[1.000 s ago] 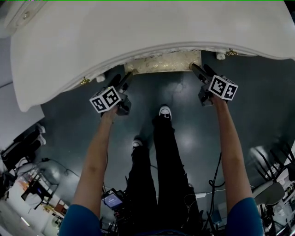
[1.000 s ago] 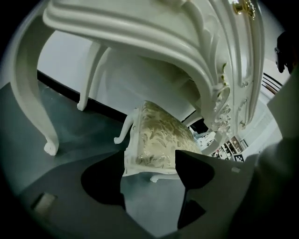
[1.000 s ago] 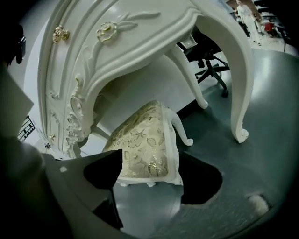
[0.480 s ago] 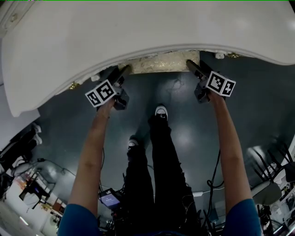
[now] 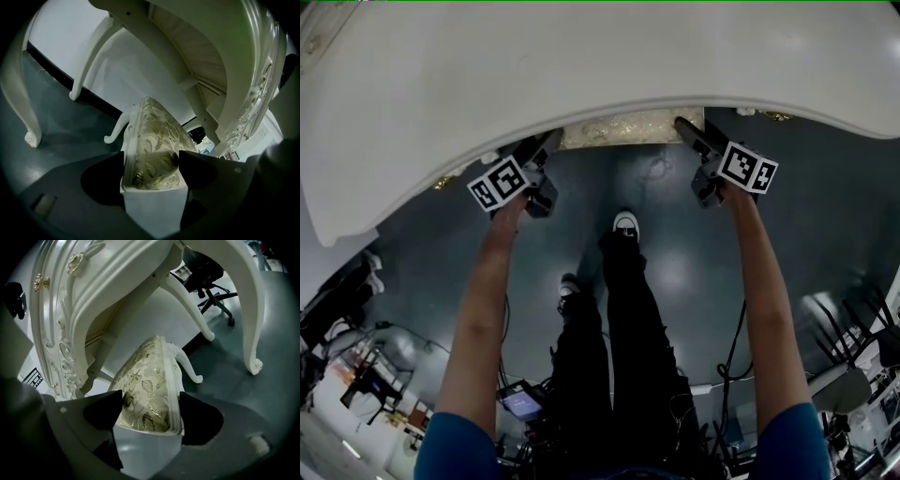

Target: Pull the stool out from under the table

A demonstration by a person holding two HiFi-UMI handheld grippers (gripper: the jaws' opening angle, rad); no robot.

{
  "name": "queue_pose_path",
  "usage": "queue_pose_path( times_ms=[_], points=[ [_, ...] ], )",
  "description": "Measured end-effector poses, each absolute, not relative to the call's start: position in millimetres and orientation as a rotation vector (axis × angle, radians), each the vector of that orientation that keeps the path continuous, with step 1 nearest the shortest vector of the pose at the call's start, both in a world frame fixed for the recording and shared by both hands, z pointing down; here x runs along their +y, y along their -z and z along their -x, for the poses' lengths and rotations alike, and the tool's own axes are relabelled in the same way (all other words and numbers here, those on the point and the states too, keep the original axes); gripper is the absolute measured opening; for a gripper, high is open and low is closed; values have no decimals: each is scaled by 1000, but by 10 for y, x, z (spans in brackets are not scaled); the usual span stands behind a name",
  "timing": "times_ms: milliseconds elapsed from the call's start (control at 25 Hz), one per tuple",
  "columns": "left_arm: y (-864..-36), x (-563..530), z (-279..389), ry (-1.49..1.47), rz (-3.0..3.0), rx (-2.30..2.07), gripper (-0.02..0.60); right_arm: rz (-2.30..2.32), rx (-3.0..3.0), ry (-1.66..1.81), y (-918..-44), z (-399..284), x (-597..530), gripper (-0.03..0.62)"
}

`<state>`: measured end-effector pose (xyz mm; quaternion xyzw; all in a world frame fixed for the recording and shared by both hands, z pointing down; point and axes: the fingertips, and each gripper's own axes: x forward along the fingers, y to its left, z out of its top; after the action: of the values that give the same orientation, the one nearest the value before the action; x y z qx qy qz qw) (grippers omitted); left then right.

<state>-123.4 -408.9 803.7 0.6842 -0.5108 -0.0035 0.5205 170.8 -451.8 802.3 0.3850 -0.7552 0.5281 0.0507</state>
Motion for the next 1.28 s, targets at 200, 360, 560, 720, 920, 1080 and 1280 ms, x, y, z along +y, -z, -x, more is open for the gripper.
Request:
queue_pose_path(
  times_ms=[200,360,560,720,920,1080,1280],
  points=[
    [-7987,-4046,1201,18,-1630,-1217,377,-1207,-2287,-1592,-7970,-1738,-4473,367],
    [-7989,-4053,1203,19,-1622,-1226,373,-1231,-2279,-1576,-7973,-1743,-4482,364],
    [-8002,-3947,1225,10,-1619,-1218,371,-1219,-2260,-1589,-7988,-1718,-4365,364],
    [-8019,-3798,1202,-11,-1617,-1195,370,-1215,-2248,-1598,-8003,-1743,-4193,362],
    [-8086,-3630,1190,-32,-1609,-1174,370,-1219,-2220,-1612,-8068,-1757,-3990,362],
    [-8111,-3426,1182,-66,-1609,-1160,370,-1213,-2199,-1627,-8112,-1778,-3768,362],
    [-8140,-3080,1152,-98,-1595,-1131,370,-1205,-2174,-1644,-8136,-1807,-3404,362]
  ],
)
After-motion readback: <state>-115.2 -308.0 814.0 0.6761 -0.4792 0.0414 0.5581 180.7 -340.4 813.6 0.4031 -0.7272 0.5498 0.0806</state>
